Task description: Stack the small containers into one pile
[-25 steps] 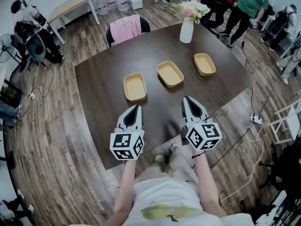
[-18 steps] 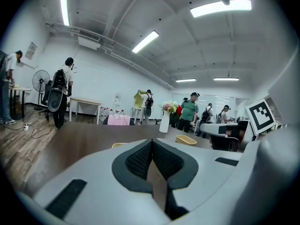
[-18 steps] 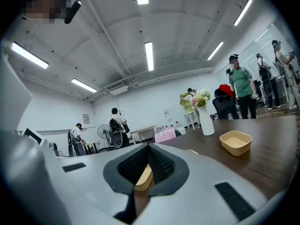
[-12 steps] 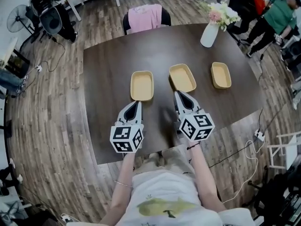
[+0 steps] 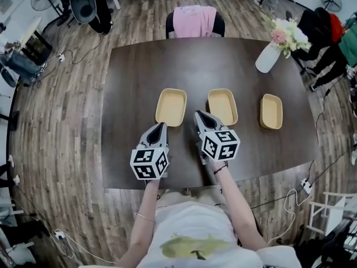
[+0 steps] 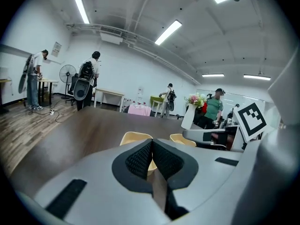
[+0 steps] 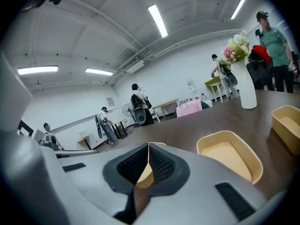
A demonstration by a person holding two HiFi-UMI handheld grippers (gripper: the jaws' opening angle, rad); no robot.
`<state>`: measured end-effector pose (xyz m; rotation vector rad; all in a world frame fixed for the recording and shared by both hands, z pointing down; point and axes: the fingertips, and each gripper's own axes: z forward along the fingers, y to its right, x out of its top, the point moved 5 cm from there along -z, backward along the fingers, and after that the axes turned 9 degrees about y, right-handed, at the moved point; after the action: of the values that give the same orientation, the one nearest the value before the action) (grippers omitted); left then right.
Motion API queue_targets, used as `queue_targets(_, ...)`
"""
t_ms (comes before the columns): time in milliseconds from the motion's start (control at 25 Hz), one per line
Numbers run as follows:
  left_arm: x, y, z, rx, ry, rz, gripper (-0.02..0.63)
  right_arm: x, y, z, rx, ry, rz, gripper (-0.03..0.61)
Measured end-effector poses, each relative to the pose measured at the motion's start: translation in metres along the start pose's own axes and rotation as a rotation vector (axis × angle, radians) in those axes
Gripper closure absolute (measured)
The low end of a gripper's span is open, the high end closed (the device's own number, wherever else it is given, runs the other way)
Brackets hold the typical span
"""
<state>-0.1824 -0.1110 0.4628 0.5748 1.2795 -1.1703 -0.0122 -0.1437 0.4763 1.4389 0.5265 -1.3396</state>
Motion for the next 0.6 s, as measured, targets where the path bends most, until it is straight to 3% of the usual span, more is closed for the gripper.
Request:
queue_targets(280,-0.008,-0.016,-0.005,0.073,-0.011,-0.029,0.589,-0.020,-0.004,0.028,0.043,-0.065,0.067,0.554)
queue_targets(600,-0.012,-0.032,0.007,0.079,-0.051,-0.028,0.589,-0.042,0.004,0.057,-0.017,-0.124,0.098,0.552)
